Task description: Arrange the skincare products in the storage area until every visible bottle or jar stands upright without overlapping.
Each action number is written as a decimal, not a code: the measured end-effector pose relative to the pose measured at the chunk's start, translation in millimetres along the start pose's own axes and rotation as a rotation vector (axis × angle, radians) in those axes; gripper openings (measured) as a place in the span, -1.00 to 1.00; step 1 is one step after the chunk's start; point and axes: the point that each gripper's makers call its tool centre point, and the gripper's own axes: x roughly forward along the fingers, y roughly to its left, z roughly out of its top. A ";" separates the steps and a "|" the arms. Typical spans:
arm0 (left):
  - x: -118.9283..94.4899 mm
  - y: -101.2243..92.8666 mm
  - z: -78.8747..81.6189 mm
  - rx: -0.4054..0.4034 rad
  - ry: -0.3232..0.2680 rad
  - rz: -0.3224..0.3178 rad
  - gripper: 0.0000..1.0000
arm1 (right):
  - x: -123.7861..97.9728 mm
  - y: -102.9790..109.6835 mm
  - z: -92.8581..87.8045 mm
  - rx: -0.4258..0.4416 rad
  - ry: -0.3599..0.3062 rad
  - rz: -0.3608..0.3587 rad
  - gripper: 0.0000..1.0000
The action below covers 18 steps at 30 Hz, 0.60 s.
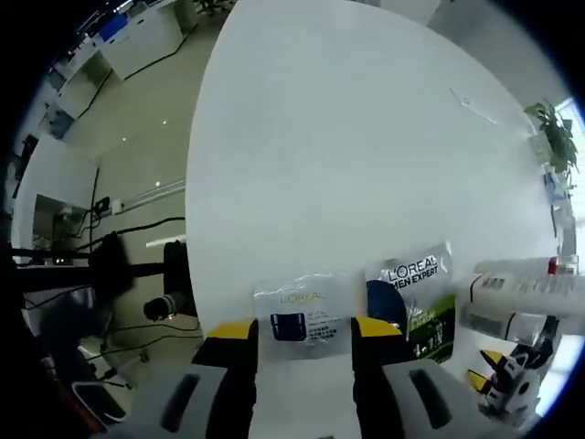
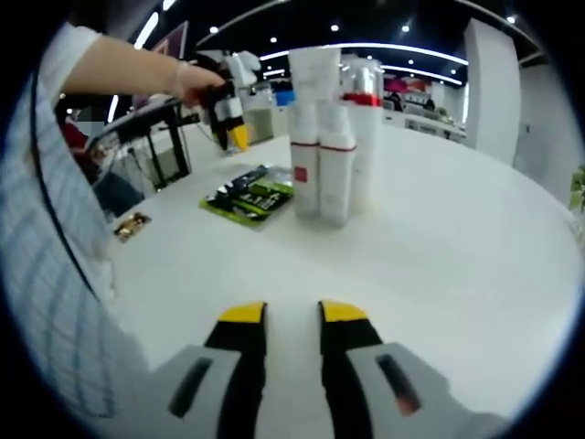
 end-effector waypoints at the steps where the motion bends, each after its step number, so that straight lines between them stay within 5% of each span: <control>1: -1.2 -0.5 -1.7 -0.004 -0.004 -0.006 -0.17 | 0.6 0.2 0.3 -0.004 -0.001 0.002 -0.58; 18: 9.2 -9.9 -17.7 -0.062 -0.026 -0.063 -0.18 | 1.9 3.8 2.4 -0.041 -0.038 0.028 -0.57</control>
